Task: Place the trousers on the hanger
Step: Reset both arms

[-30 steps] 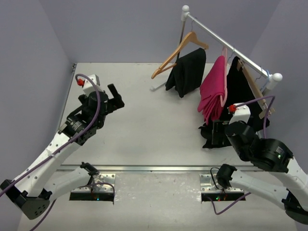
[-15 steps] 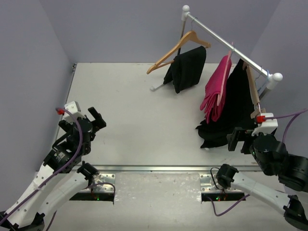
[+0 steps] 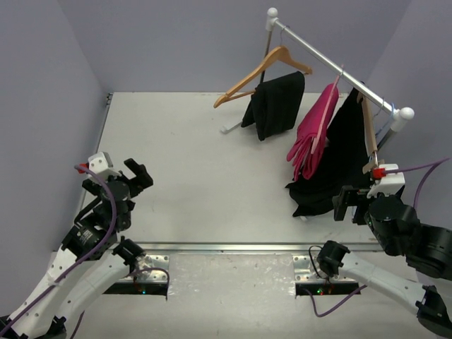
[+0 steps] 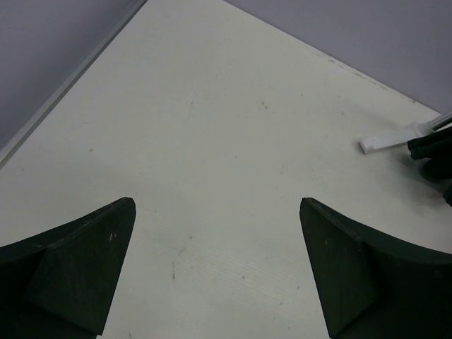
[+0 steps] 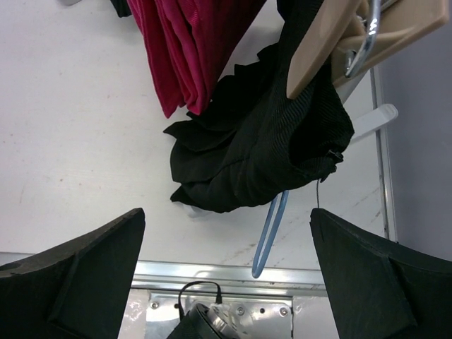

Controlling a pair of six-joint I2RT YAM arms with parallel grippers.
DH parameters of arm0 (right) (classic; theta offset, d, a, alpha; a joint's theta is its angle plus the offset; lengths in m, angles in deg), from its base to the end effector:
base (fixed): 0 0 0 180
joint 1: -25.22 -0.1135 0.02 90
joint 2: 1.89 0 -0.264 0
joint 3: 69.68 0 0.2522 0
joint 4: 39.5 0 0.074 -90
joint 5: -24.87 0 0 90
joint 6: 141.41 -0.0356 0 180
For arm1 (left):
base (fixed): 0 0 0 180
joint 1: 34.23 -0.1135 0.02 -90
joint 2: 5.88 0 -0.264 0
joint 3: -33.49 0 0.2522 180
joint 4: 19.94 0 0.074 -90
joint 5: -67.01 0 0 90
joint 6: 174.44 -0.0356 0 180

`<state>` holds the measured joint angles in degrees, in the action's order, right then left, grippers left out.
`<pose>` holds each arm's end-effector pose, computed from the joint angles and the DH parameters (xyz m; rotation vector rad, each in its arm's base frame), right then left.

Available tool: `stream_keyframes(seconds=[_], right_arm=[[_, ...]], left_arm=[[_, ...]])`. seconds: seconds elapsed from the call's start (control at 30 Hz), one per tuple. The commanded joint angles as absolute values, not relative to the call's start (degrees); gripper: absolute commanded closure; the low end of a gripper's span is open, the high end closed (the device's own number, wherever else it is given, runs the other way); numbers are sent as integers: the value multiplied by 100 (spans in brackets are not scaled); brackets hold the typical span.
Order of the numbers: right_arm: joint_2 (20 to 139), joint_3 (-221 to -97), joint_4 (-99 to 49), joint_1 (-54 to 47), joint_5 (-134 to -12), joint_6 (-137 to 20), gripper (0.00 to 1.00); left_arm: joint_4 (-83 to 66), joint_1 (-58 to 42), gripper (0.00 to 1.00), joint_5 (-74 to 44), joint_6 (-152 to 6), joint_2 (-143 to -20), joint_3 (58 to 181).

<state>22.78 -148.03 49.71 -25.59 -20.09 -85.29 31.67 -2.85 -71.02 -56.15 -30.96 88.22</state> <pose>0.0259 -0.0080 0.3693 0.1246 1.9909 0.0785 0.0913 -0.0247 0.3136 -0.4782 1.7607 0.0885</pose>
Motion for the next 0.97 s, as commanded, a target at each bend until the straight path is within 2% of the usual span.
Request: stream_keyframes(seconds=[0.0,0.93], right_arm=[[2404,-14623,4625,-2567,-1759,-8358,1],[1906,-13773,4106,-2564,-1629,-8299,1]], left_arm=[[2863,-382,0,-7134,-5754,-2928,8733],[2453,-523,0,-6592,-6085,-2580,8496]])
